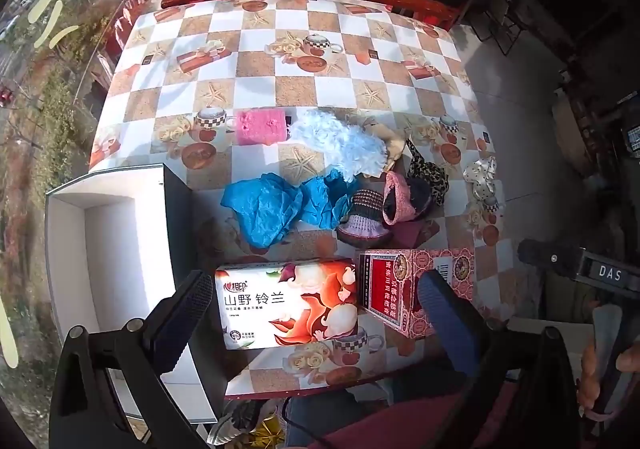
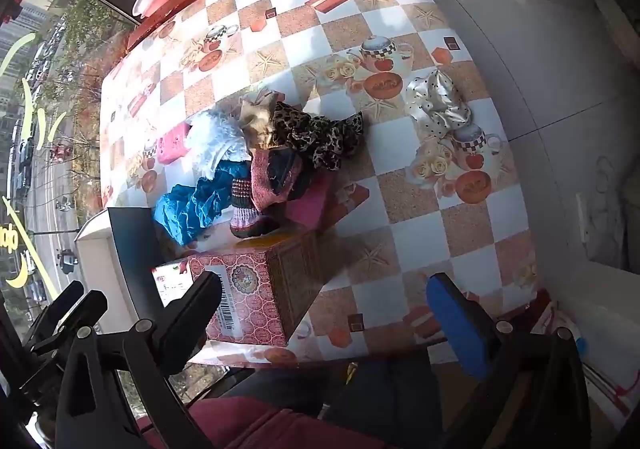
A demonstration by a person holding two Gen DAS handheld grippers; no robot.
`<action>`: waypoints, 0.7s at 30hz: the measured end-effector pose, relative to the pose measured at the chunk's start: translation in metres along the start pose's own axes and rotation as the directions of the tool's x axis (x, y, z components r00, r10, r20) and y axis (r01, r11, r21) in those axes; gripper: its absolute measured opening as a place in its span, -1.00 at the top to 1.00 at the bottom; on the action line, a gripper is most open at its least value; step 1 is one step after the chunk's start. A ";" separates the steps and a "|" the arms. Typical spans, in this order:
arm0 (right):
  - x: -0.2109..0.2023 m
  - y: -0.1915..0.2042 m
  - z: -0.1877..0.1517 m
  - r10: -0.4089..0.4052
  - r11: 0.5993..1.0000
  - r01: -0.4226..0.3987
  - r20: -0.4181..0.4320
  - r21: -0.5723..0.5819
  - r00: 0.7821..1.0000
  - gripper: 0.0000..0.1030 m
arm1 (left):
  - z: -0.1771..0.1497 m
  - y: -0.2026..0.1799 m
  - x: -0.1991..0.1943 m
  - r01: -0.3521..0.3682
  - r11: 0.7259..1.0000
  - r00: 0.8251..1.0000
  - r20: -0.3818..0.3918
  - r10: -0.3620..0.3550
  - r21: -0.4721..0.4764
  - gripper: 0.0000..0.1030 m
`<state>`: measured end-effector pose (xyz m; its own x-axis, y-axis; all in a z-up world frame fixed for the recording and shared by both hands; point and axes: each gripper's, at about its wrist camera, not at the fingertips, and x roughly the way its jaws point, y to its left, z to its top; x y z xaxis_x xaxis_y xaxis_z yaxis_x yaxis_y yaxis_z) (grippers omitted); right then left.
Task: Organize soft objects
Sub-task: 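Move the left tool toward the pink foam sponge while the right tool approaches the polka-dot scarf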
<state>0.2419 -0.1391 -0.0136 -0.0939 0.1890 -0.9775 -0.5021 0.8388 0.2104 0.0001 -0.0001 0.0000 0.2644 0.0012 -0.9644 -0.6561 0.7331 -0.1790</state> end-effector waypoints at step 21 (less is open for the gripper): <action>-0.003 -0.001 0.007 -0.019 1.000 0.019 0.008 0.024 1.000 -1.00 | 0.007 0.008 0.003 -0.006 1.000 1.000 0.010 0.006 0.004 -1.00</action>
<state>0.2484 -0.1374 -0.0111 -0.0777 0.1770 -0.9811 -0.4826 0.8544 0.1924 0.0002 0.0103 -0.0029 0.2675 0.0127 -0.9635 -0.6548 0.7359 -0.1721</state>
